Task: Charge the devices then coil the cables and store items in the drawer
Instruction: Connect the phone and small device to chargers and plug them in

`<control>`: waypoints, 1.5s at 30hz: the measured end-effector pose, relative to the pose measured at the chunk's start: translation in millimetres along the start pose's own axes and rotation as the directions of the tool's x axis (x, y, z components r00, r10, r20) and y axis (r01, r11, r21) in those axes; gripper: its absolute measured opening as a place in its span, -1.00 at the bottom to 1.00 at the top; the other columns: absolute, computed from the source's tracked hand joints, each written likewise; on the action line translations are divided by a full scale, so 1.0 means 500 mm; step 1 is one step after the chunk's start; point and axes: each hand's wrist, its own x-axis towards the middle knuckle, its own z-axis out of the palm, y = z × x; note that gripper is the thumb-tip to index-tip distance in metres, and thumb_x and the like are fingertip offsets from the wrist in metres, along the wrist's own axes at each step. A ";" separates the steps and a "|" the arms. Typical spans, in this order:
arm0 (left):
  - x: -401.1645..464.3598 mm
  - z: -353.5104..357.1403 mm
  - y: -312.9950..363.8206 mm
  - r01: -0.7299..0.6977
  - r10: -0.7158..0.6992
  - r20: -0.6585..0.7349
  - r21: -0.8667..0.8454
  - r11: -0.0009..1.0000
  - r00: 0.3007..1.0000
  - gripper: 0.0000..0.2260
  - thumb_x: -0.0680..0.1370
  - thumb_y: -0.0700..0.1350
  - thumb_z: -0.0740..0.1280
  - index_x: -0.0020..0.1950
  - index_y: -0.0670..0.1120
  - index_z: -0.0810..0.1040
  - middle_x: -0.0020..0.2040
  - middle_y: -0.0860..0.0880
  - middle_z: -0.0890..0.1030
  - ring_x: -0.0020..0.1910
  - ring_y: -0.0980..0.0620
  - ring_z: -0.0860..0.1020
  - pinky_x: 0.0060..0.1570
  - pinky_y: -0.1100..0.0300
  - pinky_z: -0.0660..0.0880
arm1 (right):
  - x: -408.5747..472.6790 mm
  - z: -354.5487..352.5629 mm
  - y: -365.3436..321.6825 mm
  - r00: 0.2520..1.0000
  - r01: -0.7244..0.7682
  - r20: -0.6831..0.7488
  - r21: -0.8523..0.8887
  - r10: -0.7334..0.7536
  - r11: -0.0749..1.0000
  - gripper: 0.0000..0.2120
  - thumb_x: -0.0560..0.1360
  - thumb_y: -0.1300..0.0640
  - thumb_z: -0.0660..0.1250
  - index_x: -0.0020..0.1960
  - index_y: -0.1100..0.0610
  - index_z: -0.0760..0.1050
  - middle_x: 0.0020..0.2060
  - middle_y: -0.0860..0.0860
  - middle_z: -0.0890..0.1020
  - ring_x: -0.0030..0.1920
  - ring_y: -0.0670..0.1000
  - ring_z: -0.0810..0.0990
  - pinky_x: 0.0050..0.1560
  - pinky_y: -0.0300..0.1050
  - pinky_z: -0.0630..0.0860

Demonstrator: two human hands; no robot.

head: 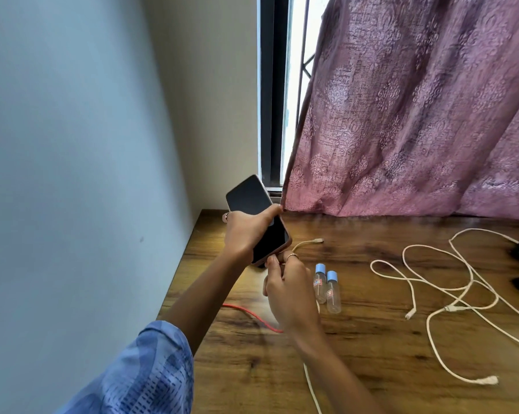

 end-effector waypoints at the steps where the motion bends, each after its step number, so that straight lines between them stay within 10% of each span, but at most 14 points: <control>1: 0.001 -0.001 -0.008 -0.004 0.004 -0.008 0.018 1.000 1.000 -0.44 0.28 0.20 0.48 0.06 -0.19 0.53 0.00 -0.16 0.58 -0.02 -0.08 0.58 0.02 0.00 0.58 | -0.003 0.005 0.004 1.000 -0.016 0.014 -0.001 0.016 1.000 -0.69 0.59 0.19 0.17 -0.29 -0.07 0.37 -0.47 -0.09 0.51 -0.46 -0.12 0.44 -0.43 -0.33 0.32; 14: 0.082 -0.043 -0.136 0.179 -0.179 -0.011 0.071 0.981 0.984 -0.52 0.32 0.10 0.51 0.03 -0.23 0.56 -0.05 -0.16 0.62 -0.09 -0.07 0.60 -0.16 0.11 0.54 | 0.030 0.063 0.063 0.884 -0.217 0.395 -0.124 0.248 0.968 -0.69 0.61 -0.02 0.12 -0.26 -0.01 0.45 -0.36 0.03 0.64 -0.32 0.00 0.62 -0.21 -0.07 0.51; 24: 0.182 -0.029 -0.225 0.214 -0.137 -0.185 0.516 0.829 0.973 -0.43 0.25 0.17 0.52 0.06 -0.18 0.48 0.03 -0.12 0.50 -0.11 -0.01 0.40 -0.32 0.22 0.32 | 0.195 -0.005 0.204 0.919 -0.321 0.081 -0.414 0.386 0.852 -0.80 0.53 0.07 0.23 -0.11 0.14 0.58 -0.25 0.02 0.64 -0.13 0.07 0.59 -0.14 -0.13 0.41; 29: 0.221 -0.008 -0.249 0.208 -0.095 -0.203 0.663 0.719 0.974 -0.18 0.27 0.21 0.50 0.28 -0.32 0.34 0.26 -0.22 0.38 0.27 -0.19 0.29 0.22 0.02 0.34 | 0.270 -0.003 0.283 0.909 -0.368 0.000 -0.468 0.416 0.803 -0.79 0.53 0.17 0.24 0.04 0.30 0.53 0.02 0.21 0.62 0.10 0.18 0.55 0.02 -0.09 0.41; 37: 0.239 -0.001 -0.258 0.177 -0.039 -0.200 0.744 0.644 0.979 -0.18 0.32 0.28 0.42 0.31 -0.31 0.33 0.28 -0.20 0.42 0.30 -0.20 0.27 0.29 -0.01 0.20 | 0.341 0.021 0.304 0.914 -0.375 -0.063 -0.515 0.402 0.771 -0.61 0.53 0.16 0.23 0.31 0.30 0.35 0.17 0.28 0.51 0.23 0.26 0.45 0.18 0.01 0.40; 45: 0.239 -0.006 -0.264 0.185 -0.049 -0.203 0.732 0.656 0.978 -0.11 0.30 0.32 0.42 0.35 -0.30 0.30 0.32 -0.20 0.38 0.34 -0.17 0.22 0.34 -0.03 0.18 | 0.378 0.026 0.305 0.915 -0.356 -0.088 -0.635 0.393 0.686 -0.75 0.54 0.13 0.26 0.08 0.32 0.43 0.05 0.33 0.57 0.11 0.33 0.54 0.02 0.08 0.49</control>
